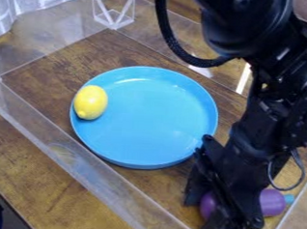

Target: Put the purple eggplant on the blue tray

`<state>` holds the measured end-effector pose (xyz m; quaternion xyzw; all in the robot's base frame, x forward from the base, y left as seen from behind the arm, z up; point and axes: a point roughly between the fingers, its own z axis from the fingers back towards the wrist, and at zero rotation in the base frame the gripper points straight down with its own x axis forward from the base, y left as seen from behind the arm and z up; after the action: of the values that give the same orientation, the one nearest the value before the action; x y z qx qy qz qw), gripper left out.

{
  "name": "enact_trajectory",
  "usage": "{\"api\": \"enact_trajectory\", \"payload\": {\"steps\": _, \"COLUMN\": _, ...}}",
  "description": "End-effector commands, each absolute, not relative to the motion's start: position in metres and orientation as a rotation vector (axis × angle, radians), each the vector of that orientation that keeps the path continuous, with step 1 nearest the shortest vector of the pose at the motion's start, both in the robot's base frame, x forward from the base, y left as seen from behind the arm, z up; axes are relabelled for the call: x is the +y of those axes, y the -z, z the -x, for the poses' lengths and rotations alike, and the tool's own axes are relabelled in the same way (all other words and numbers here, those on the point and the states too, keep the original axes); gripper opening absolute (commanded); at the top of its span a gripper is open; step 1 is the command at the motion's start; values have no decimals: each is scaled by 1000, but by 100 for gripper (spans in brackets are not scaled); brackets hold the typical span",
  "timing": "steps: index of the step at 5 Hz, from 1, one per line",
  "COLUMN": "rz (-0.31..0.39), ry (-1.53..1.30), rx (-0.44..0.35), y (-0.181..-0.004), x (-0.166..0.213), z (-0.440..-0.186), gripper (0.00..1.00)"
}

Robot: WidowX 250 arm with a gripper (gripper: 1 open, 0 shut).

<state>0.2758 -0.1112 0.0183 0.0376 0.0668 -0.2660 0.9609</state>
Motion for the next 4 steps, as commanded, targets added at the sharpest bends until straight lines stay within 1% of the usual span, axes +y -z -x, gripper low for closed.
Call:
{"api": "enact_trajectory", "payload": {"steps": 1, "rz": -76, "ry": 540, "rx": 100, "y": -25, "x": -109, "z": -286, "gripper": 0}}
{"api": "enact_trajectory", "payload": {"steps": 4, "rz": -88, "ry": 548, "rx": 98, "y": -26, "x": -108, "z": -290, "gripper": 0}}
